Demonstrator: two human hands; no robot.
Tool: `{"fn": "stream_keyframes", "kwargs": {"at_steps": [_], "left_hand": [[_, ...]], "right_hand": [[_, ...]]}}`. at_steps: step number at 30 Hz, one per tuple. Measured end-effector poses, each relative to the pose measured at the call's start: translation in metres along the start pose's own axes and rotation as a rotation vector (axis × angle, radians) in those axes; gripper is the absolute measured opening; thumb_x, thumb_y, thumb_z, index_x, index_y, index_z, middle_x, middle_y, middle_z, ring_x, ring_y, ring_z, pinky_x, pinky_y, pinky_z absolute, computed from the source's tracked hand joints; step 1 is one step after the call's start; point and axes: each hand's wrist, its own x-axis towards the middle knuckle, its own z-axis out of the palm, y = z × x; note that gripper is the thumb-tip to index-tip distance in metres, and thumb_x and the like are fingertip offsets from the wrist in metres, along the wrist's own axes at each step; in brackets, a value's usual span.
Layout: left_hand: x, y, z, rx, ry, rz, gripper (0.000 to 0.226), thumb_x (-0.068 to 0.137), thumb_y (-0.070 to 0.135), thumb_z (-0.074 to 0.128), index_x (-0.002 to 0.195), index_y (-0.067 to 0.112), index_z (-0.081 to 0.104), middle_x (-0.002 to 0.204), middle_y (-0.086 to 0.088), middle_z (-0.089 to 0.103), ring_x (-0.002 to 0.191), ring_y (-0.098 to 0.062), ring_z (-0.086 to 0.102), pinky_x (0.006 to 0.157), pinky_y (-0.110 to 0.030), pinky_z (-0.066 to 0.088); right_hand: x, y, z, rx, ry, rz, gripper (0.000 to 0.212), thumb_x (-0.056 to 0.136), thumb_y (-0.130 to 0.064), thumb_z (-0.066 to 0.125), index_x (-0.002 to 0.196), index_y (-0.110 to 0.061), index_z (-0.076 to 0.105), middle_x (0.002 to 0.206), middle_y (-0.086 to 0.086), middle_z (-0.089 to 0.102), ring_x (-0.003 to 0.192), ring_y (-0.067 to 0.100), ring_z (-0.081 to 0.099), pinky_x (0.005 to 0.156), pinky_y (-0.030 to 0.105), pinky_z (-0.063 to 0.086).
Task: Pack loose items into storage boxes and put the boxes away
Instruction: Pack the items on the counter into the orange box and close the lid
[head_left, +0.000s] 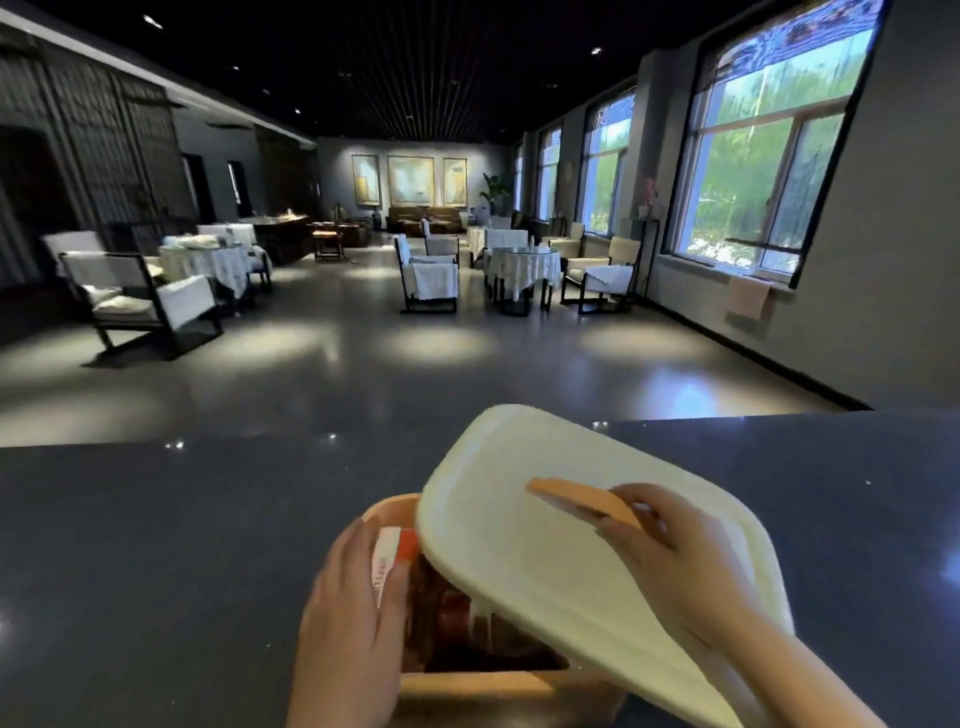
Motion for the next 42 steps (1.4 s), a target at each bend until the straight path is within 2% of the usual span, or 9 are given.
{"fn": "stream_keyframes", "kwargs": {"at_steps": [5, 9, 14, 17, 20, 29, 34, 37, 42], "left_hand": [[0.006, -0.024, -0.040, 0.044, 0.106, 0.001, 0.068, 0.087, 0.066, 0.016, 0.145, 0.033, 0.028, 0.153, 0.017, 0.021, 0.141, -0.007, 0.020, 0.113, -0.034, 0.020], [0.006, -0.034, -0.028, 0.136, -0.050, 0.050, 0.079, 0.075, 0.068, 0.007, 0.144, 0.035, 0.027, 0.153, 0.021, 0.013, 0.142, -0.007, 0.015, 0.115, -0.029, 0.016], [0.006, -0.032, -0.008, 0.309, -0.258, 0.082, 0.064, 0.088, 0.064, 0.012, 0.147, 0.038, 0.012, 0.156, 0.019, -0.007, 0.144, -0.007, -0.006, 0.116, -0.025, 0.005], [0.005, -0.033, -0.001, 0.310, -0.297, 0.082, 0.083, 0.071, 0.067, -0.004, 0.146, 0.039, 0.015, 0.156, 0.019, -0.005, 0.145, -0.006, -0.009, 0.117, -0.027, 0.006], [0.011, -0.029, 0.003, 0.357, -0.298, 0.114, 0.056, 0.094, 0.057, 0.017, 0.147, 0.037, 0.014, 0.157, 0.017, -0.004, 0.145, -0.009, -0.006, 0.118, -0.028, 0.002], [0.049, 0.003, 0.049, 0.311, -0.440, 0.256, 0.053, 0.099, 0.049, 0.022, 0.149, 0.030, 0.019, 0.159, 0.010, -0.002, 0.146, -0.012, -0.007, 0.120, -0.033, 0.000], [0.066, 0.005, 0.074, 0.334, -0.505, 0.269, 0.058, 0.096, 0.058, 0.016, 0.148, 0.033, 0.021, 0.159, 0.014, 0.004, 0.146, -0.009, -0.003, 0.119, -0.037, 0.000], [0.069, 0.003, 0.077, 0.367, -0.499, 0.270, 0.072, 0.085, 0.070, 0.006, 0.147, 0.036, 0.021, 0.158, 0.016, 0.007, 0.146, -0.009, -0.002, 0.119, -0.037, 0.000], [0.069, -0.001, 0.079, 0.415, -0.491, 0.291, 0.117, 0.050, 0.083, -0.030, 0.148, 0.039, 0.016, 0.159, 0.015, 0.006, 0.146, -0.012, -0.002, 0.119, -0.041, 0.003]], "right_hand": [[0.016, -0.016, 0.068, 0.059, -0.219, -0.018, 0.011, 0.081, -0.031, 0.072, 0.084, -0.040, 0.067, 0.082, -0.028, 0.067, 0.078, -0.002, 0.062, 0.073, 0.021, 0.051], [0.025, -0.015, 0.092, -0.021, -0.341, -0.058, 0.012, 0.081, -0.033, 0.072, 0.088, -0.039, 0.066, 0.085, -0.021, 0.069, 0.082, -0.002, 0.062, 0.081, 0.024, 0.051], [0.027, 0.001, 0.094, -0.060, -0.359, -0.046, 0.010, 0.081, -0.031, 0.072, 0.085, -0.039, 0.067, 0.085, -0.025, 0.067, 0.082, -0.002, 0.061, 0.079, 0.025, 0.050], [0.026, 0.009, 0.096, -0.050, -0.343, -0.033, 0.012, 0.081, -0.030, 0.072, 0.087, -0.039, 0.067, 0.085, -0.025, 0.067, 0.083, -0.003, 0.061, 0.078, 0.022, 0.049], [0.025, 0.011, 0.104, -0.062, -0.315, -0.031, 0.012, 0.082, -0.035, 0.071, 0.091, -0.041, 0.066, 0.087, -0.027, 0.067, 0.085, -0.005, 0.061, 0.079, 0.021, 0.048], [0.024, 0.012, 0.112, -0.068, -0.341, -0.101, 0.022, 0.085, -0.046, 0.062, 0.107, -0.043, 0.060, 0.106, -0.028, 0.063, 0.100, -0.005, 0.057, 0.090, 0.028, 0.049], [0.020, 0.029, 0.097, -0.425, -0.363, -0.099, 0.093, 0.067, -0.090, 0.023, 0.145, -0.041, 0.031, 0.153, -0.025, 0.016, 0.146, -0.001, 0.004, 0.121, 0.030, 0.006], [0.018, 0.030, 0.094, -0.469, -0.377, -0.059, 0.102, 0.062, -0.092, 0.012, 0.150, -0.042, 0.016, 0.160, -0.020, -0.001, 0.146, 0.001, -0.010, 0.121, 0.033, -0.003], [0.021, 0.032, 0.095, -0.488, -0.419, -0.059, 0.098, 0.069, -0.092, 0.018, 0.152, -0.041, 0.010, 0.159, -0.019, -0.005, 0.146, 0.002, -0.013, 0.121, 0.037, -0.005]]}}
